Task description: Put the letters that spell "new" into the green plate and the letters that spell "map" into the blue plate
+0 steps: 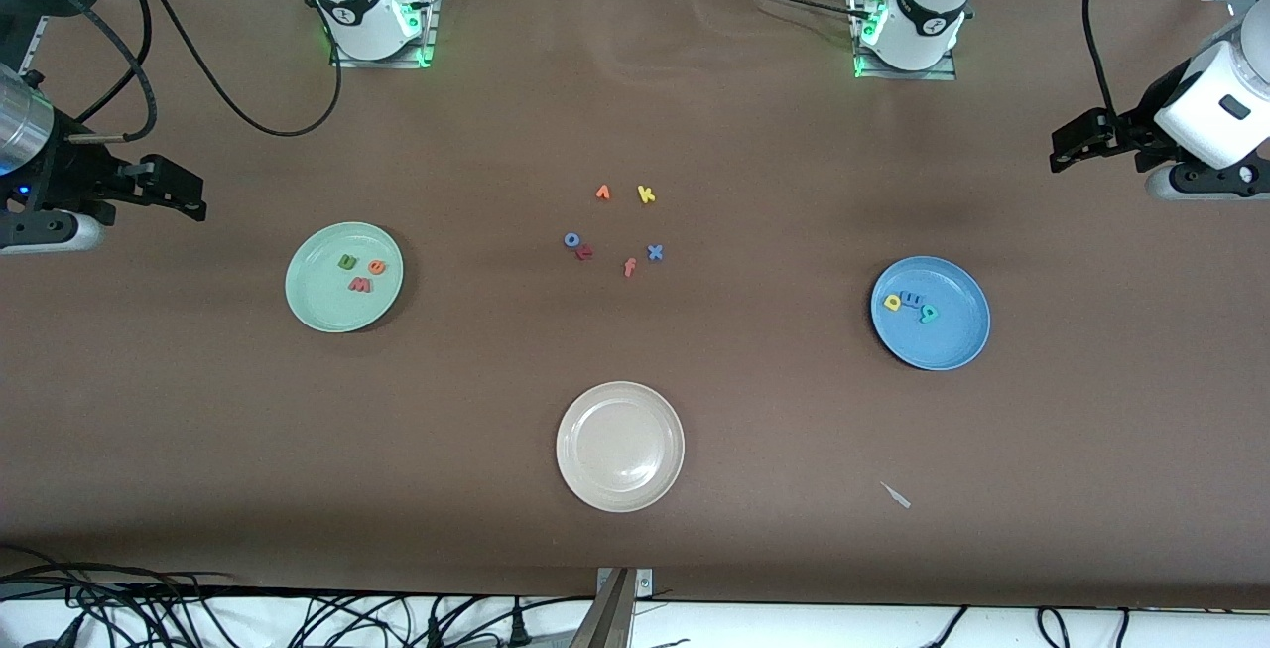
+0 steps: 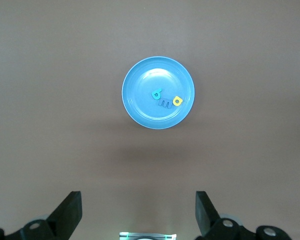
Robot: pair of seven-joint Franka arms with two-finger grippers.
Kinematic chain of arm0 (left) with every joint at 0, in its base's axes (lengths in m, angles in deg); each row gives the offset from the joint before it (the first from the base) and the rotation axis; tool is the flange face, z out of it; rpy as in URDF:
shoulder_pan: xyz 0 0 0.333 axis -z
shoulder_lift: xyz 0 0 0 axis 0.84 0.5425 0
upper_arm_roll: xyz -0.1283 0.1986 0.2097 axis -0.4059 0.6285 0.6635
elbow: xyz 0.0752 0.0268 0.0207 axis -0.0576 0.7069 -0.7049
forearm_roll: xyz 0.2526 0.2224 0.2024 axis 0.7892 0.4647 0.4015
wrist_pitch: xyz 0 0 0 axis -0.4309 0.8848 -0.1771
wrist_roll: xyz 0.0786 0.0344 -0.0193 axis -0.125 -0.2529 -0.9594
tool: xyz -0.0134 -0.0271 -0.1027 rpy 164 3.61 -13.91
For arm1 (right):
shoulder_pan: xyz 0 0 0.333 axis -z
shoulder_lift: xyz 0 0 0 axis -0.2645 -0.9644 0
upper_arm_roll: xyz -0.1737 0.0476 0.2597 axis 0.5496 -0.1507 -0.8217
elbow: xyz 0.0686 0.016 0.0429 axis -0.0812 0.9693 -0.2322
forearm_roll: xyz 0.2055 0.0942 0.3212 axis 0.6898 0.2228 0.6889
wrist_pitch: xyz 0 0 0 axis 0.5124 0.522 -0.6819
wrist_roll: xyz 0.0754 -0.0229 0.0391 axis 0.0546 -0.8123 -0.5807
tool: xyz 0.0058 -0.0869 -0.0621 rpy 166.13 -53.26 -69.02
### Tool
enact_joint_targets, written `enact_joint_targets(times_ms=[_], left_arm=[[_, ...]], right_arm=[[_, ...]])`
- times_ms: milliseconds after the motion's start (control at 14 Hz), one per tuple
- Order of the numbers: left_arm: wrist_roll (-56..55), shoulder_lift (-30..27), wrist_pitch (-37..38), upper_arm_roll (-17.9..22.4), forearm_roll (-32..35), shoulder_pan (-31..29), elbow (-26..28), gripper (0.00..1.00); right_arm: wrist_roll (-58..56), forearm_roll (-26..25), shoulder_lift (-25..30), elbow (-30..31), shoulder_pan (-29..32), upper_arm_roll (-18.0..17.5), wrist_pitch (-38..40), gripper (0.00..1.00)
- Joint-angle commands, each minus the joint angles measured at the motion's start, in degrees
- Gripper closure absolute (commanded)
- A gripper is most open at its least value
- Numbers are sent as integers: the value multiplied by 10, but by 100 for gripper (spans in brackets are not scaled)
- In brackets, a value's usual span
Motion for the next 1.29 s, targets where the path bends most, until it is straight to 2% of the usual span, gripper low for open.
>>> enact_joint_targets(times_ms=[0, 1217], left_arm=[[13, -2, -6, 2, -17, -7, 5, 0], [13, 1, -16, -3, -28, -22, 3, 0]], right_arm=[[11, 7, -5, -16, 1, -1, 7, 0], [9, 3, -6, -11, 2, -1, 6, 0]])
